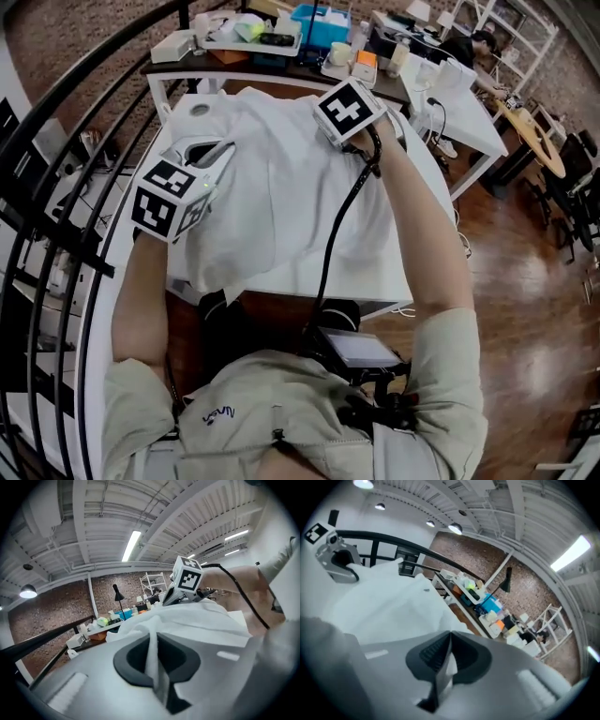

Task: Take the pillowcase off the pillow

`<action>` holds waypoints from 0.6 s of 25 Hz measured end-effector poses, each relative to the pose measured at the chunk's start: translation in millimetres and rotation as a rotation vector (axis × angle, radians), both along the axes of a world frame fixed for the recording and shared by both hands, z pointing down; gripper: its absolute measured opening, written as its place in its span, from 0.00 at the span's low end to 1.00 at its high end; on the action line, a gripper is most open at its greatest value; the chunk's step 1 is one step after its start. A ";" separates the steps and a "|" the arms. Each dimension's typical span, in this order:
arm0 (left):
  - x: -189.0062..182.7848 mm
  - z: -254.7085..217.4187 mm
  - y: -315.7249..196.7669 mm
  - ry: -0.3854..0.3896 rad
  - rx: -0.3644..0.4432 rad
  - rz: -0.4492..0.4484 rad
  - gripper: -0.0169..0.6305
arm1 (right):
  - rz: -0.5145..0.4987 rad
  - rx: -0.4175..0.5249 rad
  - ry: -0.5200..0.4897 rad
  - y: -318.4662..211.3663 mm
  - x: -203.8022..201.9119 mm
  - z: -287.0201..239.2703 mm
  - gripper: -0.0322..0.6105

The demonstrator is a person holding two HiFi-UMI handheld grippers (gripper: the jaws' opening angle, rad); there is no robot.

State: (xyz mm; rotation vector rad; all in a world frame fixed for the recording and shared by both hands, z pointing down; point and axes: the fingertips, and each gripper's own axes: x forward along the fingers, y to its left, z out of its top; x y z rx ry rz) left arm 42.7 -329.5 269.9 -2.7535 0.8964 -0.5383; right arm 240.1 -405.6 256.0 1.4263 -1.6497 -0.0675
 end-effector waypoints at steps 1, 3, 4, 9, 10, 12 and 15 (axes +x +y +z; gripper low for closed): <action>-4.7 -5.2 6.0 0.017 0.026 -0.001 0.05 | 0.010 0.019 0.026 2.5 7.4 -5.5 0.06; -11.2 -14.1 18.6 0.050 0.066 0.008 0.05 | -0.031 0.033 -0.039 4.5 9.2 -10.5 0.06; -11.8 -17.3 24.6 0.059 0.081 0.018 0.05 | -0.057 0.026 -0.109 6.2 6.5 -11.7 0.06; -16.3 -23.5 44.8 0.084 0.136 0.051 0.05 | -0.018 0.051 -0.240 12.1 12.2 -31.0 0.06; -23.3 -24.1 46.0 0.111 0.137 0.043 0.05 | 0.011 0.069 -0.223 11.0 18.2 -33.9 0.06; -40.6 -28.3 46.6 0.175 0.140 0.019 0.05 | 0.070 0.103 -0.197 7.7 34.5 -37.4 0.06; -68.5 -37.3 44.3 0.254 0.141 -0.017 0.05 | 0.154 0.127 -0.221 4.8 64.2 -35.0 0.06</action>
